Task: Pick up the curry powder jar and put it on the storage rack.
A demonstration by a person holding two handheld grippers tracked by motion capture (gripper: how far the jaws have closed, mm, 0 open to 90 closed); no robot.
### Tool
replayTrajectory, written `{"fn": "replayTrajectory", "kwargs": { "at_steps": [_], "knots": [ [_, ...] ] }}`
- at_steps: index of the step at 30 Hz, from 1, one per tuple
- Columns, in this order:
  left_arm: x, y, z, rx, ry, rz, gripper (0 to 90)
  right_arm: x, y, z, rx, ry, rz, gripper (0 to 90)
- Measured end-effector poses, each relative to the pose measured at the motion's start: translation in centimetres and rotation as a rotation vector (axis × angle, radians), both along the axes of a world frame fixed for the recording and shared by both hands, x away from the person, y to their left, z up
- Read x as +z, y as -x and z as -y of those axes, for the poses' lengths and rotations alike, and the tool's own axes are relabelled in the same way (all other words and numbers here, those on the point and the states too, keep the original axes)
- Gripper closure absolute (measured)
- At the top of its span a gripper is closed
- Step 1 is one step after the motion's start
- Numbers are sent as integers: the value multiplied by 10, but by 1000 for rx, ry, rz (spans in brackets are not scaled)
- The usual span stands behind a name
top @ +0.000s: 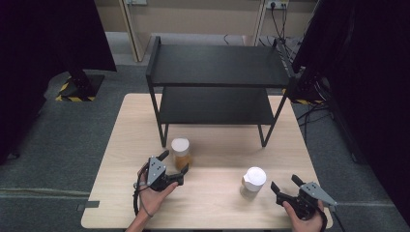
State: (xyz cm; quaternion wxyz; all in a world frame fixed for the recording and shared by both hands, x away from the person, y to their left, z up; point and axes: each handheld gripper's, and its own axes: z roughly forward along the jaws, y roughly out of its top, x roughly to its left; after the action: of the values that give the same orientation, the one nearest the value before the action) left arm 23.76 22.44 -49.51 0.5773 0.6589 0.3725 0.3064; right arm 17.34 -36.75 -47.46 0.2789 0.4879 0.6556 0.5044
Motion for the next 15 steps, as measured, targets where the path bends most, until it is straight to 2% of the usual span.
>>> {"fn": "replayTrajectory", "kwargs": {
  "at_steps": [15],
  "knots": [
    [7,-18,14,24,-29,-5,205,0,0,0,2,0,0,73]
  ]
}}
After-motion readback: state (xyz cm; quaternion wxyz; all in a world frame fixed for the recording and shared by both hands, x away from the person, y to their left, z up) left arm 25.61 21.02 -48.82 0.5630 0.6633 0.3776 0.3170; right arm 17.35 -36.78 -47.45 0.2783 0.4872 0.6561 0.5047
